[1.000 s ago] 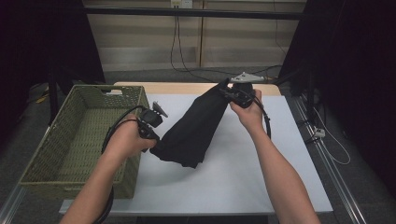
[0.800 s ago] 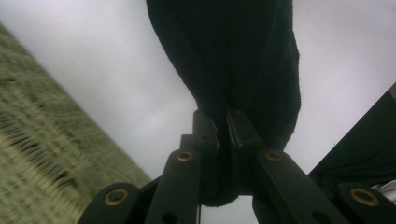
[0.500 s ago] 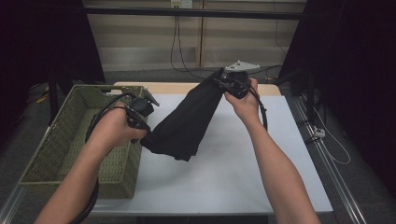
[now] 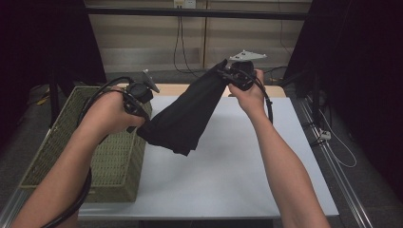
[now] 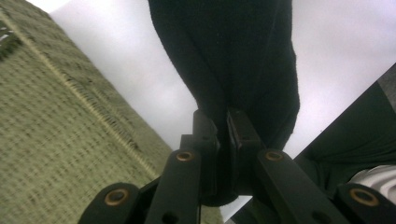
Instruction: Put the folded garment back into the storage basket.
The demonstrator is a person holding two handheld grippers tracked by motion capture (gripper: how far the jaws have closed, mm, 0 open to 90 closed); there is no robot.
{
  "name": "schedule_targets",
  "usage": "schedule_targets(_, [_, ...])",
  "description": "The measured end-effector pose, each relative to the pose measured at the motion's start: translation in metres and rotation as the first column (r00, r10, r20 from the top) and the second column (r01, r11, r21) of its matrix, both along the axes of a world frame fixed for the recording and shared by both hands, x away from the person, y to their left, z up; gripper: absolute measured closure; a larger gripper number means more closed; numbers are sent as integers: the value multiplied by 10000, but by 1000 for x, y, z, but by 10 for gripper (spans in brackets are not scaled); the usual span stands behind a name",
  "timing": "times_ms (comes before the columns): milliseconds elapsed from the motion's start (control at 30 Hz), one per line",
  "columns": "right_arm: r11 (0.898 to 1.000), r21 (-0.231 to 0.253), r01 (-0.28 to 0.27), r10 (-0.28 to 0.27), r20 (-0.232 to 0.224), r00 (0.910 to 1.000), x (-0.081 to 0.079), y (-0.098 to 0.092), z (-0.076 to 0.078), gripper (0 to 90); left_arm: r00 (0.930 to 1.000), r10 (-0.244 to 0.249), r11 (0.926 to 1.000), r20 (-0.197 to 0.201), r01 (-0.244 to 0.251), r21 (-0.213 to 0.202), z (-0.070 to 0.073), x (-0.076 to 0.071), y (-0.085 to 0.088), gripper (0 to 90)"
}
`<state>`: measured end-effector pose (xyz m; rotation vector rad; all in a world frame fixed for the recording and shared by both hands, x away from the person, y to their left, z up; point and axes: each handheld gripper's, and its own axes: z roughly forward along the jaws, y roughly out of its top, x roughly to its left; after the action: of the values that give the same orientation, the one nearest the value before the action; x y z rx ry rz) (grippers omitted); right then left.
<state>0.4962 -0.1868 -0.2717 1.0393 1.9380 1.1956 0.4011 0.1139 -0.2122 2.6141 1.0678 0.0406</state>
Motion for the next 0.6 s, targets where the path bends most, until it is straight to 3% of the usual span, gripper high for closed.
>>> schedule_targets(300, [10000,0,-83,83,200,9998,1,6,18,794,10000,-30,9994,95,27,348,21,-1,2,839])
schedule_targets(600, [9999,83,-108,105,336,9994,4,13,27,796,10000,-15,9990,-66,18,450,32,3,7,839])
